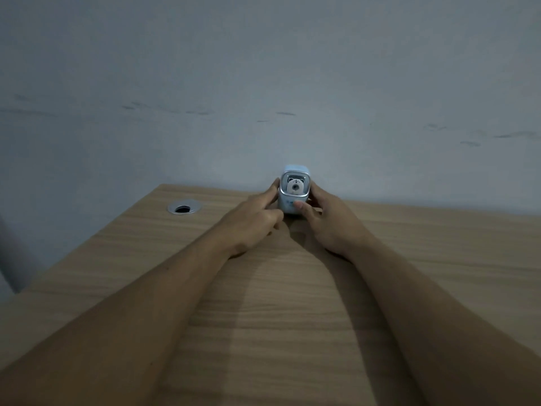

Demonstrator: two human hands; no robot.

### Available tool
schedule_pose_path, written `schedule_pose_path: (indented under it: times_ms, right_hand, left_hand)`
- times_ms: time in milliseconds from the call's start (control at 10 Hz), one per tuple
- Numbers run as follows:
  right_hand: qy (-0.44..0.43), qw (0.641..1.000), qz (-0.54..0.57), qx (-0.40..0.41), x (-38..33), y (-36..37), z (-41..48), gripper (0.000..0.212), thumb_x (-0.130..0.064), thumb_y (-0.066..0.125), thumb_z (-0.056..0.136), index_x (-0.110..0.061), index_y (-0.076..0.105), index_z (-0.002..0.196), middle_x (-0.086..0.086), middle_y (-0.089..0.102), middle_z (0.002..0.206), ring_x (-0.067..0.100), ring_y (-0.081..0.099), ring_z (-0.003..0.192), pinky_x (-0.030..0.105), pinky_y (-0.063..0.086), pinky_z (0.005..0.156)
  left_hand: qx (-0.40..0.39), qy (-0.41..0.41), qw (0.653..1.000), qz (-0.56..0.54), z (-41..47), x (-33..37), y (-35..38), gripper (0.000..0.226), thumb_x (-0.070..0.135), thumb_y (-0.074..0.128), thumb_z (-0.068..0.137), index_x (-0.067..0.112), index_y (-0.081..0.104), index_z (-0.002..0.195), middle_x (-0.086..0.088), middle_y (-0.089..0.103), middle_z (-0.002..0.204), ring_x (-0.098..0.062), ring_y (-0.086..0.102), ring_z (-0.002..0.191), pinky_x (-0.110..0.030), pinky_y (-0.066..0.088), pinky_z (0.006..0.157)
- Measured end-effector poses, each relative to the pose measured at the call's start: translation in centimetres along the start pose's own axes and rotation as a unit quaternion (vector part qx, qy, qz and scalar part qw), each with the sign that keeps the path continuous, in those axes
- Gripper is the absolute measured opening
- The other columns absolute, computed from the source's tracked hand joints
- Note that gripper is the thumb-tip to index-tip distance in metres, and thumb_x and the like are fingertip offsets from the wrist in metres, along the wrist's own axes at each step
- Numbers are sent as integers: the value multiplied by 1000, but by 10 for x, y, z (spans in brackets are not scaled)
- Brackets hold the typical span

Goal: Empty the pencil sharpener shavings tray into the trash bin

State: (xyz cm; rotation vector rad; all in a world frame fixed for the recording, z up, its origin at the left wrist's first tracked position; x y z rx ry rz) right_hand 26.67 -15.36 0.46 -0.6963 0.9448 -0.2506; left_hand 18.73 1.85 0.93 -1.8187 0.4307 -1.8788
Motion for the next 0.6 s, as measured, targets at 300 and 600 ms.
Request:
schedule_pose_path:
  times_ms: [300, 600]
  right_hand:
    - [49, 997, -50, -21, 25, 12, 29, 42, -30, 55, 115, -22, 51, 155, 6, 74, 143, 29, 67, 133, 43, 50, 112]
    - [105, 975, -191, -38, 11, 9, -8, 90, -57, 53, 111, 0, 21, 173, 17, 40, 178, 41, 33, 166, 50, 30, 132]
  left_hand:
    - [-2, 40, 996, 79, 53, -22, 6, 104, 51, 50, 63, 76, 25, 161, 11, 67, 160, -46, 60, 143, -65, 49, 120]
    - [47, 20, 949, 312, 27, -23, 11, 68, 55, 33, 110, 25, 42, 171, -4, 33, 186, -27, 31, 171, -50, 26, 137]
Point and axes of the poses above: each hand's wrist, its own z-axis towards the middle knuckle, its own y-axis out of the palm, x = y × z, the point moved 4 cm from there along z, towards the middle knuckle
